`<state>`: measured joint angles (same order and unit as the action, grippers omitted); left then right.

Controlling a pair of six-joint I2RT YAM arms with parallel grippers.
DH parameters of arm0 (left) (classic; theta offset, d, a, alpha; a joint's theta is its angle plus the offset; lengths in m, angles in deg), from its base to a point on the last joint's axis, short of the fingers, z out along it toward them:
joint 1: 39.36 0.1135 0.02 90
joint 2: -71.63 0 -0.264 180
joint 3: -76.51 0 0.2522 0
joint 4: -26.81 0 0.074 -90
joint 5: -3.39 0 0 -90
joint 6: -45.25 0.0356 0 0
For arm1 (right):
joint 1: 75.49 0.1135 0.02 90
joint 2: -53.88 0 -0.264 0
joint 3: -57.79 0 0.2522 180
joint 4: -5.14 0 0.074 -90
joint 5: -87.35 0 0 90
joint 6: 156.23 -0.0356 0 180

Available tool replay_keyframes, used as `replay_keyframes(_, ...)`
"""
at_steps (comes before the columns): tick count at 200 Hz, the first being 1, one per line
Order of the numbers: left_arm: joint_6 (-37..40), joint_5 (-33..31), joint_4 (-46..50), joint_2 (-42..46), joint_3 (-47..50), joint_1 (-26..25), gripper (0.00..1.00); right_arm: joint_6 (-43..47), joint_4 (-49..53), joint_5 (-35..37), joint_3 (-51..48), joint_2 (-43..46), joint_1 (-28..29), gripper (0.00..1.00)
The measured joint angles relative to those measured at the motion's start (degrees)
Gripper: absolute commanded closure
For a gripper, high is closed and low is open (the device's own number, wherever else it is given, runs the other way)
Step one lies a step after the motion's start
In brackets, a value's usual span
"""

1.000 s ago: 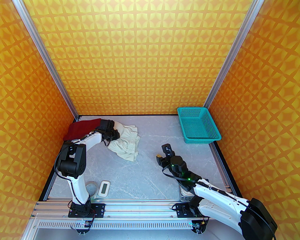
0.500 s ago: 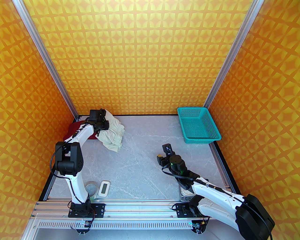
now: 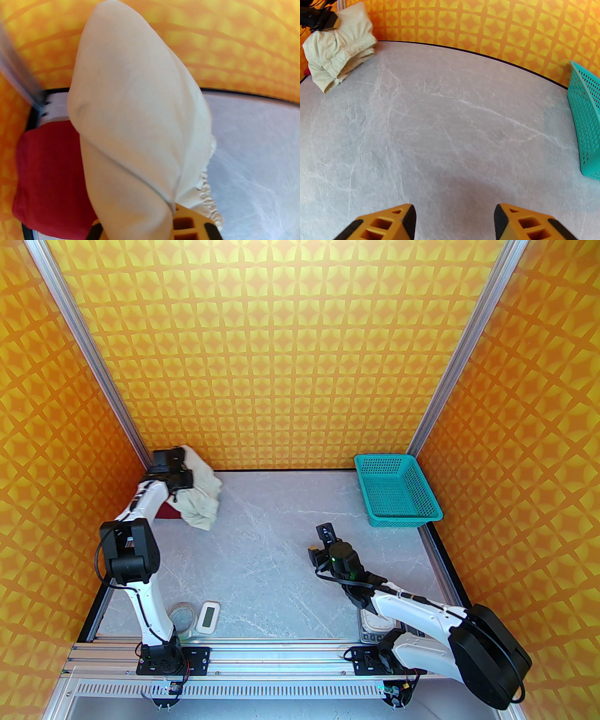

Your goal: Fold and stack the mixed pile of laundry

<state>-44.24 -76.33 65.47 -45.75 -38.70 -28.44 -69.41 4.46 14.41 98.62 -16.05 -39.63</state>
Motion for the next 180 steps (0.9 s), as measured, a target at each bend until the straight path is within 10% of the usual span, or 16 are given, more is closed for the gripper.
replay_keyframes(68,-2.0,11.8,1.9,-8.0,-7.0,14.4,1.0,1.5,0.6,-2.1,8.7,-7.4,0.0,0.4)
replay_keyframes(149,-0.3,14.5,12.6,-21.9,-22.5,17.2,1.0,1.7,4.5,-3.8,15.1,-12.2,-0.1,0.37)
replay_keyframes(180,0.6,11.7,17.0,-22.9,-25.8,16.7,0.37,0.2,7.7,-4.2,14.9,-9.7,-3.5,0.36)
